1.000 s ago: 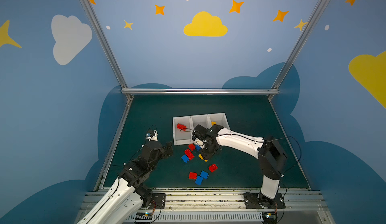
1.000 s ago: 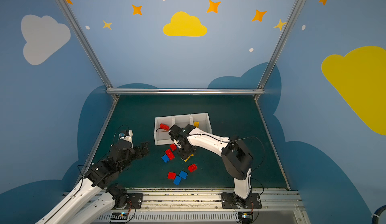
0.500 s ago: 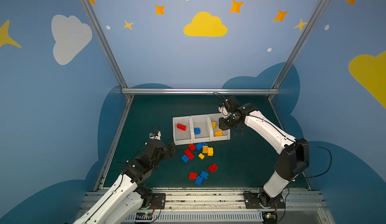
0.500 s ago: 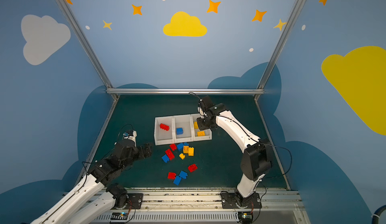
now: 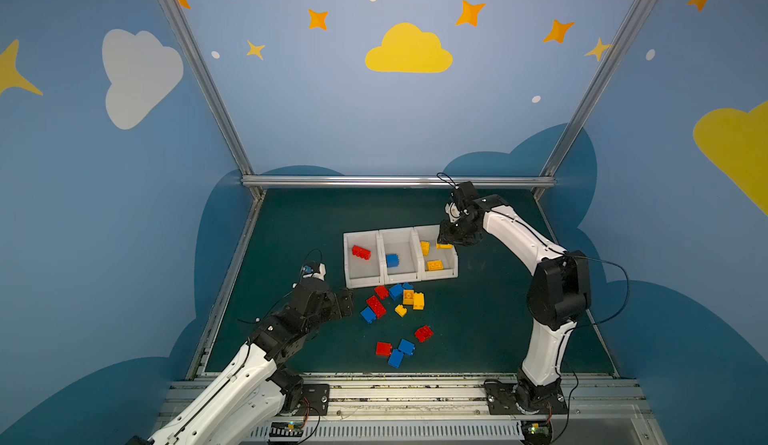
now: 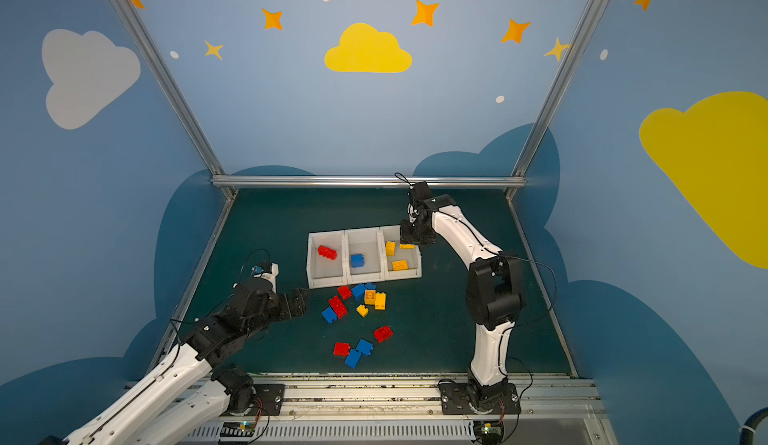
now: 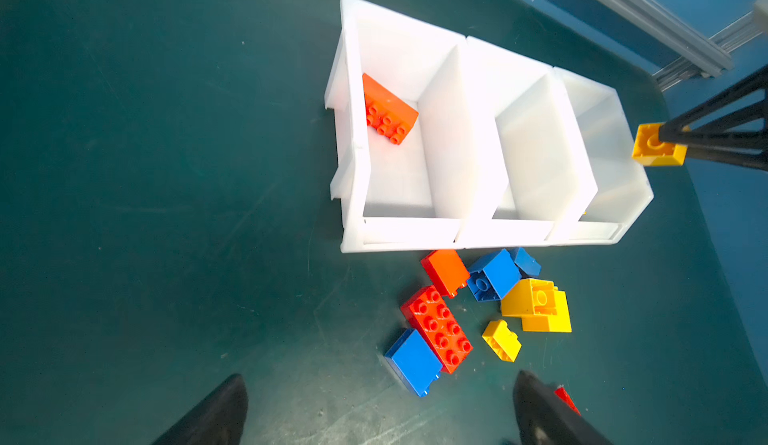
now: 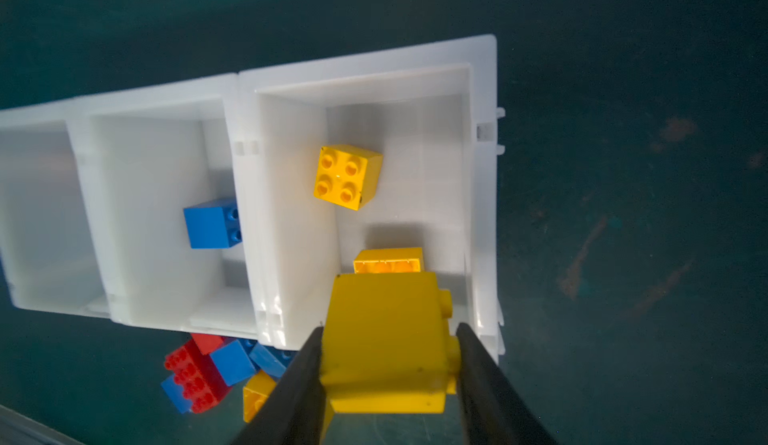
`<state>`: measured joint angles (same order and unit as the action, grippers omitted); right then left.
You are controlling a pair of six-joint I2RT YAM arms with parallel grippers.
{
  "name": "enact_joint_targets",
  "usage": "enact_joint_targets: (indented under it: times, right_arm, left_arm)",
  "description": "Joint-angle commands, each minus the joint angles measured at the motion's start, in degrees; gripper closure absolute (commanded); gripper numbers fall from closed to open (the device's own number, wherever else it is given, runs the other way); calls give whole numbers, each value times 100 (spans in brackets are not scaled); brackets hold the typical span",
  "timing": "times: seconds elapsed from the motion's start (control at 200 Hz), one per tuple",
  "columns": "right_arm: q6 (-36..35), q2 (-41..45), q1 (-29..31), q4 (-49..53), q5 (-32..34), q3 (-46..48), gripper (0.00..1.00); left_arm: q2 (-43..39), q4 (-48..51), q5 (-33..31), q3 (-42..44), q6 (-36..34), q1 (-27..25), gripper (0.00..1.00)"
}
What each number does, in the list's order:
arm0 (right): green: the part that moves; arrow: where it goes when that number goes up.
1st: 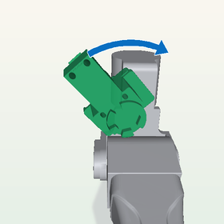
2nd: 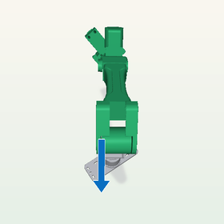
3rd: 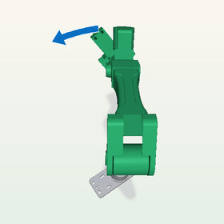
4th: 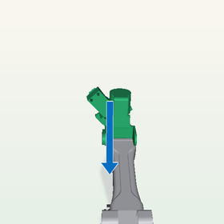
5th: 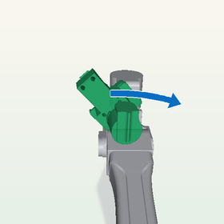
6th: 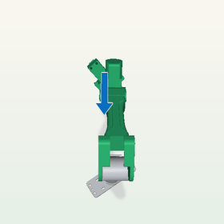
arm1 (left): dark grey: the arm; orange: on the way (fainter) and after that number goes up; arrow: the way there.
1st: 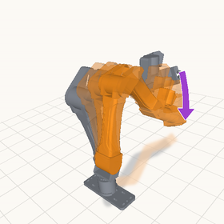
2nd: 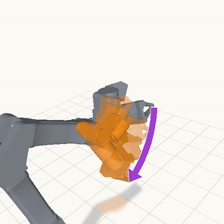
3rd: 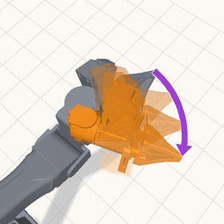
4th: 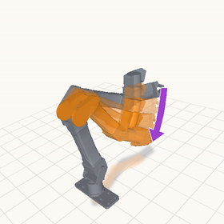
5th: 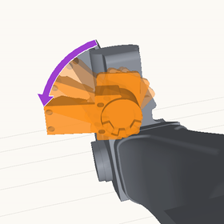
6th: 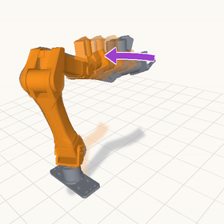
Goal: Sort the legos into containers by color
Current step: 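Carry the yellow brick into the compartment farthest from the left arm and release, then withdraw the right gripper from the bin while the left gripper reaches toward the pile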
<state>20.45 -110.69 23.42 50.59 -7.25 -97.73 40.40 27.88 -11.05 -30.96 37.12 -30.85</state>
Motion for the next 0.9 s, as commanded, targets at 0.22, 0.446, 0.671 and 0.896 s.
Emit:
enact_joint_targets:
  times: [0.22, 0.446, 0.671, 0.896]
  right_arm:
    - [239, 379, -39, 23, -242, 54, 39]
    - [565, 1724, -78, -330, -259, 1609, 40]
    - [607, 2972, -206, 223, 140, 2608, 39]
    - [726, 3629, -274, 106, 225, 3365, 39]
  left_arm:
    - [122, -272, 430, 5, -135, 20, 1]
    - [448, -473, 988, -46, -308, -39, 4]
    - [1066, -527, 1143, -197, -525, -586, 6]
    - [1980, -430, 913, -599, -683, -1596, 10]
